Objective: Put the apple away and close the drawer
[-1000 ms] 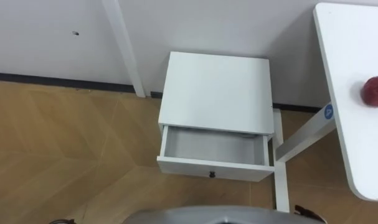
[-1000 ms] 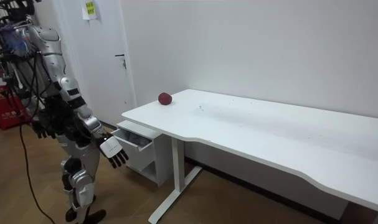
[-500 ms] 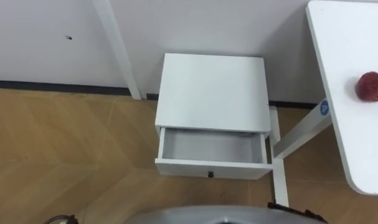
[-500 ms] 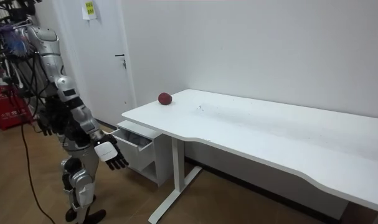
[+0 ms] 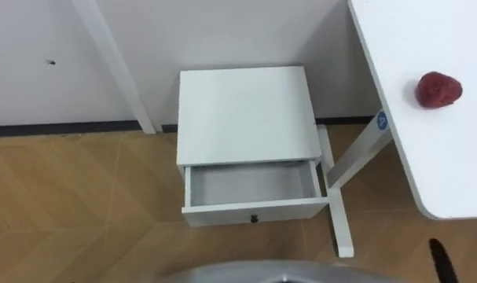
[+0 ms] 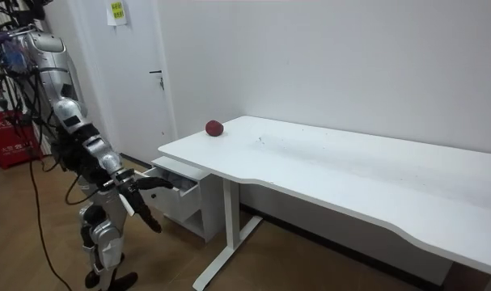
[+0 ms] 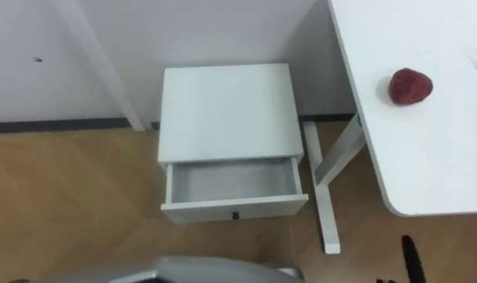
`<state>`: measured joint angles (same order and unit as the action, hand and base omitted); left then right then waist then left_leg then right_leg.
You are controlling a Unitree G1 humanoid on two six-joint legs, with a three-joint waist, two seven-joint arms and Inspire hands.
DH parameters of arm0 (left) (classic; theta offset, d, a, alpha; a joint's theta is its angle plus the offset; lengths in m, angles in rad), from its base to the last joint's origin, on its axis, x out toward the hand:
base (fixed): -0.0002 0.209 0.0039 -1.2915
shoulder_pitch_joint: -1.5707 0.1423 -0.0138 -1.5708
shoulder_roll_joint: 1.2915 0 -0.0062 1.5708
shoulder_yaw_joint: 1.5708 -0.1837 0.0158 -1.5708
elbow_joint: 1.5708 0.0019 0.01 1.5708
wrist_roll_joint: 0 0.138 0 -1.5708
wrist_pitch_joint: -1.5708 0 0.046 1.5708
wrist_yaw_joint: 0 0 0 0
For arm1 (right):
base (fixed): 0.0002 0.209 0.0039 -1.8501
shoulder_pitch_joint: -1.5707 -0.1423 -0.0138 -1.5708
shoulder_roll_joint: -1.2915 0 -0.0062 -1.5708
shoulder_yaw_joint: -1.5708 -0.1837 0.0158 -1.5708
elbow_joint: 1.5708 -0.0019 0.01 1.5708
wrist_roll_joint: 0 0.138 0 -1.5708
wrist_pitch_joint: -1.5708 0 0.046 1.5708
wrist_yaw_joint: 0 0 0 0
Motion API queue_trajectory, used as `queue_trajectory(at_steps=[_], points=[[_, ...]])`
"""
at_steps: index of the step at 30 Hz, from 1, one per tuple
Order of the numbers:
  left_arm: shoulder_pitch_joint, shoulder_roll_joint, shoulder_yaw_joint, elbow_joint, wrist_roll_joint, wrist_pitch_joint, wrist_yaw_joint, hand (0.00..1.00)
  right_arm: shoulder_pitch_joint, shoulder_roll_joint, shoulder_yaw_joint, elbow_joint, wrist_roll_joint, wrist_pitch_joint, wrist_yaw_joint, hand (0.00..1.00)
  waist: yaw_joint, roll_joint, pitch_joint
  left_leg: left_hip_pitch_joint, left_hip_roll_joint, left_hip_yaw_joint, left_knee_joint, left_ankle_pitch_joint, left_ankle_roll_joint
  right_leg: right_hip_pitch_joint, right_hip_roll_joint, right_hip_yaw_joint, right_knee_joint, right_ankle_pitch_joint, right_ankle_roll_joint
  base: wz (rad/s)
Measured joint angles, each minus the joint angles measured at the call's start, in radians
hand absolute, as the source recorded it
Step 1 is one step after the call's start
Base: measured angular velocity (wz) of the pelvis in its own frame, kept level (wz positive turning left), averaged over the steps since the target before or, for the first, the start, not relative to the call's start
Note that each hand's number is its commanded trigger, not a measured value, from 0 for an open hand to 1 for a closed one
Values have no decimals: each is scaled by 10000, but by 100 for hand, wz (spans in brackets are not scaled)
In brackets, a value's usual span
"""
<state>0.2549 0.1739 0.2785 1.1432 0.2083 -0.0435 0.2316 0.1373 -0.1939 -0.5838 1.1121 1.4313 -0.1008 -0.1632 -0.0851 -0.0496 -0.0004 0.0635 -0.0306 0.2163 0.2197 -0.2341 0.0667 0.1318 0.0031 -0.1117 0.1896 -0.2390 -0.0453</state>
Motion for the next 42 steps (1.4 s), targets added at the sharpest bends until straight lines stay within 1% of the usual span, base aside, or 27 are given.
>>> queue_trajectory(at_steps=[2, 4, 5, 6, 7, 9, 10, 11, 12, 13, 15, 17, 19, 20, 22, 25, 26, 28, 29, 31, 34, 35, 36, 37, 38, 40, 42], points=[[20, 23, 15, -166, -1, -57, 0, 0, -8, -69, -358, -492, -106, -35, -449, 0, -42, -46, 1, -1, -4, 24, -44, 3, 5, -19, -8, -8, 11, 6, 9, -6], [52, 24, 294, -271, -5, -65, -2, 0, 32, -95, -795, -1647, -189, -142, -1075, 0, -197, -61, 0, -7, -3, 46, -76, 6, 11, -75, -10, -14, 14, 17, 26, -4], [58, 23, 379, -318, -9, -58, -2, 0, 32, -134, -869, -1882, -199, -173, -1219, 0, -216, -71, 1, -12, -3, 47, -74, 7, 13, -91, -9, -10, 14, 20, 30, 0], [118, 28, 450, -512, -11, -76, -1, 0, 13, -232, -1139, -2326, -186, -225, -1551, 0, -248, -113, -2, -18, -7, 47, -84, 11, 20, -104, -12, -10, 19, 23, 33, 0], [119, 56, 451, -565, -12, -91, -1, 0, 8, -423, -1175, -2773, -192, -391, -1957, 0, -249, -117, -1, -12, -8, 50, -90, 13, 22, -112, -10, 28, 48, 23, 33, 0], [148, 62, 450, -638, -19, -113, 0, 0, 0, -716, -1158, -3689, -318, -582, -2546, 0, -255, -119, -1, -16, 1, 88, -115, 14, 23, -193, 1, 108, 156, 22, 34, -8], [135, 91, 449, -642, -30, -180, 0, 0, -58, -929, -1153, -4168, -429, -718, -2787, 0, -255, -147, -5, -36, 3, 109, -133, 18, 25, -251, 1, 124, 146, 22, 34, -8], [137, 100, 449, -641, -36, -221, 0, 0, -136, -1040, -1164, -4263, -607, -777, -2900, 0, -268, -172, -6, -58, -1, 114, -132, 32, 25, -280, -3, 117, 147, 22, 34, 0], [131, 109, 444, -633, -49, -280, -2, 0, -259, -1229, -1199, -4615, -1001, -882, -3277, 0, -270, -222, -1, -97, -9, 116, -144, 56, 30, -316, -12, 117, 141, 23, 34, 0], [167, 108, 414, -632, -49, -297, -4, 0, -265, -1247, -1230, -5276, -1495, -1002, -3676, 0, -264, -241, -2, -111, -9, 120, -143, 58, 30, -327, -9, 120, 139, 23, 34, 0], [194, 109, 406, -635, -51, -303, -16, 0, -335, -1316, -1239, -5984, -2073, -1164, -4118, 0, -260, -303, -15, -166, -5, 120, -138, 60, 27, -331, -4, 109, 136, 23, 34, 0], [200, 109, 404, -634, -42, -316, -61, 0, -453, -1386, -1226, -6655, -2736, -1179, -4594, 0, -202, -350, -22, -209, -5, 126, -140, 63, 26, -428, -5, 97, 140, 23, 34, 0], [176, 113, 324, -635, -129, -313, -74, 0, -601, -1444, -1004, -7320, -4268, -1219, -5038, 0, -184, -405, 1, -257, -4, 135, -127, 91, 31, -467, -10, 107, 136, 24, 34, 0], [171, 113, 262, -636, -178, -314, -88, 0, -629, -1448, -969, -7450, -4709, -1223, -5137, 0, -179, -383, -15, -262, -3, 135, -124, 91, 30, -467, -11, 95, 134, 24, 34, 5], [185, 105, 122, -636, -166, -308, -278, 0, -698, -1494, -685, -7951, -6588, -1230, -5371, 0, -87, -340, -33, -337, 2, 143, -83, 91, 31, -518, -7, 141, 126, 32, 39, 0], [163, 124, -44, -635, -75, -287, -384, 0, -771, -1657, -170, -8512, -7984, -1197, -5383, 0, 81, -252, 5, -385, 4, 158, -69, 92, 33, -589, -3, 204, 142, 40, 41, -7], [163, 131, -100, -635, -72, -286, -401, 0, -804, -1677, -39, -8577, -8160, -1200, -5363, 0, 85, -229, 8, -384, 3, 158, -69, 92, 33, -588, -3, 204, 142, 40, 41, 0], [139, 150, -319, -644, -75, -285, -449, 0, -835, -1832, 682, -8593, -8521, -1183, -5158, 0, 162, -192, 26, -361, 5, 175, -87, 97, 38, -583, -6, 208, 145, 40, 41, 0], [130, 150, -366, -647, -74, -285, -454, 0, -835, -1841, 848, -8593, -8552, -1172, -5062, 0, 174, -191, 28, -361, 6, 182, -104, 105, 39, -594, -6, 210, 145, 40, 41, 0], [140, 155, -400, -697, -75, -285, -468, 0, -824, -1842, 1273, -8609, -9090, -996, -4638, 0, 244, -195, 40, -364, 5, 209, -157, 134, 47, -623, -12, 197, 148, 40, 41, 0], [166, 186, -400, -735, -73, -284, -483, 0, -834, -1844, 1351, -8638, -9948, -890, -4164, 0, 396, -218, 48, -333, 5, 204, -159, 135, 46, -586, -27, 105, 138, 40, 41, 1], [169, 194, -415, -745, -78, -284, -484, 0, -840, -1853, 1412, -8638, -10090, -886, -4114, 0, 422, -244, 61, -315, 4, 196, -161, 135, 46, -563, -26, 93, 131, 40, 42, 5], [191, 224, -481, -760, -82, -284, -485, 0, -848, -1898, 1650, -8631, -10149, -868, -4033, 0, 451, -293, 101, -214, 1, 182, -181, 139, 40, -458, -25, 66, 107, 41, 42, 3], [227, 233, -482, -780, -87, -284, -484, 0, -844, -1902, 1851, -8618, -10195, -796, -3849, 0, 459, -340, 110, -147, 1, 174, -205, 142, 34, -375, -23, 25, 66, 41, 42, 4], [221, 234, -482, -779, -89, -284, -484, 0, -844, -1905, 1951, -8613, -10260, -778, -3757, 0, 479, -332, 102, -139, -1, 162, -201, 142, 34, -336, -27, -1, 14, 42, 40, 0], [194, 234, -519, -783, -103, -283, -483, 0, -845, -1915, 2299, -8587, -10426, -716, -3357, 0, 511, -370, 127, -158, 2, 147, -184, 142, 33, -319, -27, -22, -48, 59, 27, 2], [202, 235, -613, -783, -101, -277, -482, 0, -845, -1915, 2489, -8513, -10440, -712, -3075, 0, 541, -364, 122, -160, 0, 138, -181, 141, 33, -316, -30, -27, -45, 69, 37, 0]])
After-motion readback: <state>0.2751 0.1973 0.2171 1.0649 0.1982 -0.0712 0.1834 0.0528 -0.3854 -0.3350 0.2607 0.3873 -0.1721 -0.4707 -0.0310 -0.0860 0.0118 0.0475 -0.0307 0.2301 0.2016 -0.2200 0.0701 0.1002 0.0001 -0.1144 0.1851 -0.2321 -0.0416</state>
